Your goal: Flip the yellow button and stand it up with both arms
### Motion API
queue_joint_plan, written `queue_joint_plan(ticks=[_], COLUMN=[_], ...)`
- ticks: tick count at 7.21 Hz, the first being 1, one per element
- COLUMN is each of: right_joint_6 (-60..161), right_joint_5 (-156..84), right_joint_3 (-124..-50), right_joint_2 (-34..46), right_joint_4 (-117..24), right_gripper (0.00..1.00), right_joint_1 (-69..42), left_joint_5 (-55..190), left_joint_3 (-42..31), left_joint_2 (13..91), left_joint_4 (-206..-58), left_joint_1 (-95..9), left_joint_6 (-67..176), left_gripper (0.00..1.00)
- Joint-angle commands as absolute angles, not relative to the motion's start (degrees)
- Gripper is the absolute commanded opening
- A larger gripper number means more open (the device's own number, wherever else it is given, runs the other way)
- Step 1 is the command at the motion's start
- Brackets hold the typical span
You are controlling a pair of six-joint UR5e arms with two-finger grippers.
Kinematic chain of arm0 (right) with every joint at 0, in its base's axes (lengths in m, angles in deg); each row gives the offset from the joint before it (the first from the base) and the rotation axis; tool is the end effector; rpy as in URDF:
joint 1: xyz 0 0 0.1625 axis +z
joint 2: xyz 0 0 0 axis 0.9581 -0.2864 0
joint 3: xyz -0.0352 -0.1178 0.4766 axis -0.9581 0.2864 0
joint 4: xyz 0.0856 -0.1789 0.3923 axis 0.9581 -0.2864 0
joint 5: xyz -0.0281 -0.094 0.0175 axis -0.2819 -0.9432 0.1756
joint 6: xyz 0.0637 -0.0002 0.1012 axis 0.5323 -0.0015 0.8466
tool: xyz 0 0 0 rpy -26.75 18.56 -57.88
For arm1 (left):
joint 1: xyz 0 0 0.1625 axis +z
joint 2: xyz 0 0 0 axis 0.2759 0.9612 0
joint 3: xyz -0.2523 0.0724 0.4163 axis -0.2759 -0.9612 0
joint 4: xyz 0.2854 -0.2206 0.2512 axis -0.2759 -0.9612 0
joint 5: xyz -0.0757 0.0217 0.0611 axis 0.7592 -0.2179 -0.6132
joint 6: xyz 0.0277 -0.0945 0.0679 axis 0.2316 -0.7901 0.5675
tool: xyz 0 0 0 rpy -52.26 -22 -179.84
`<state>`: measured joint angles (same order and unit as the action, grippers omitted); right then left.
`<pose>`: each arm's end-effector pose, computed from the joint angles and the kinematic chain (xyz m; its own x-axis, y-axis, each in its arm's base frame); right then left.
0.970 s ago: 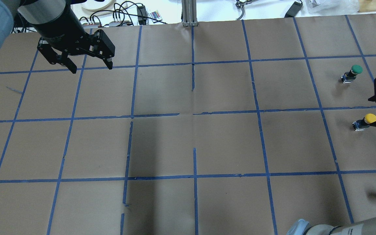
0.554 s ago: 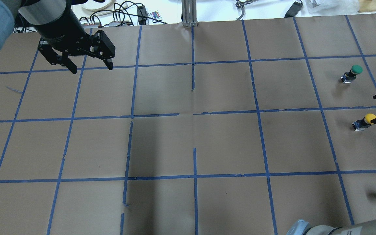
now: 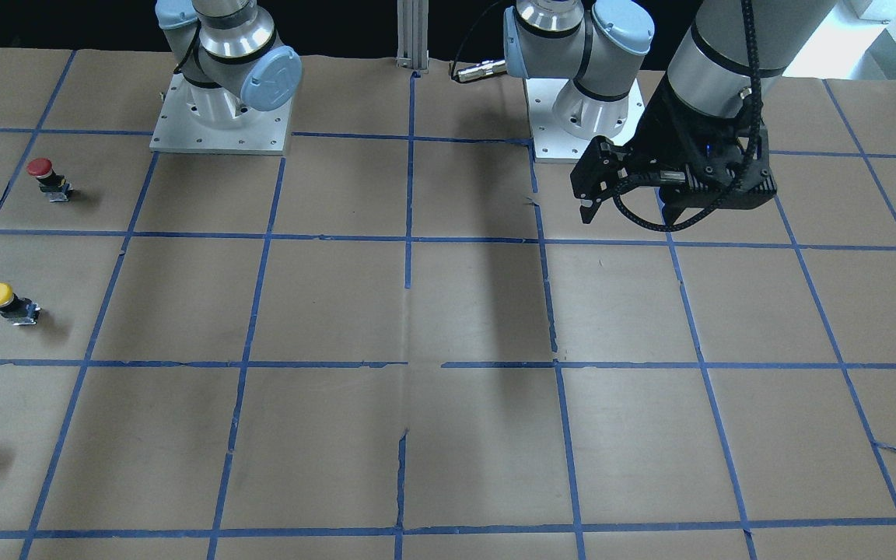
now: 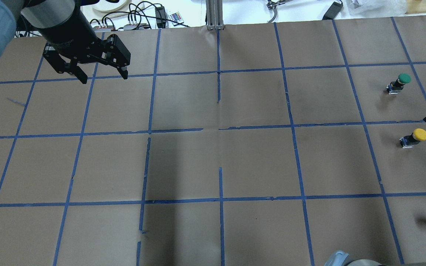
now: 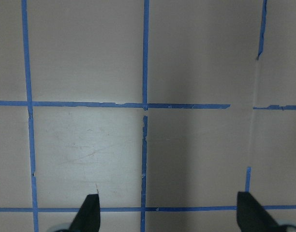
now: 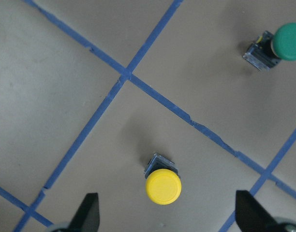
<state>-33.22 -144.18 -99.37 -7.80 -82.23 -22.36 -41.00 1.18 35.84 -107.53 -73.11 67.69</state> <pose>-0.2321 -0.5153 0.3760 -0.8801 -0.4743 -0.0222 -0.4709 0.8779 -0.0876 -0.1313 -0.5513 0.5502 -0.9979 -0.0368 0.0537 -0.0368 0.9993 0.0015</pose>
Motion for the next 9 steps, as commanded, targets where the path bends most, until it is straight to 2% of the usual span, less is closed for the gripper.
queue_joint_plan(ticks=[1, 2, 5, 7, 9], right_joint_6=[0.9, 12.6, 35.0, 40.9, 45.9], right_joint_5=[-146.9, -150.3, -151.7, -150.6, -150.4], right_joint_3=[-97.5, -95.1, -89.0, -88.6, -89.6], right_joint_2=[-8.2, -8.3, -13.0, -18.8, -20.5], right_joint_4=[-77.0, -76.6, -62.8, -58.1, -54.3], right_gripper=[1.00, 1.00, 1.00, 1.00, 1.00], right_joint_1=[-17.4, -12.2, 2.1, 10.3, 15.9], left_joint_5=[-41.0, -41.0, -41.2, -41.3, -41.2], left_joint_3=[1.4, 1.5, 1.4, 1.2, 1.1], left_joint_2=[35.8, 35.8, 35.6, 35.6, 35.7], left_joint_4=[-107.5, -107.5, -107.5, -107.5, -107.5], left_joint_1=[-73.0, -73.0, -72.9, -72.9, -72.9], left_joint_6=[67.7, 67.7, 68.2, 68.3, 68.2], left_gripper=[1.00, 1.00, 1.00, 1.00, 1.00])
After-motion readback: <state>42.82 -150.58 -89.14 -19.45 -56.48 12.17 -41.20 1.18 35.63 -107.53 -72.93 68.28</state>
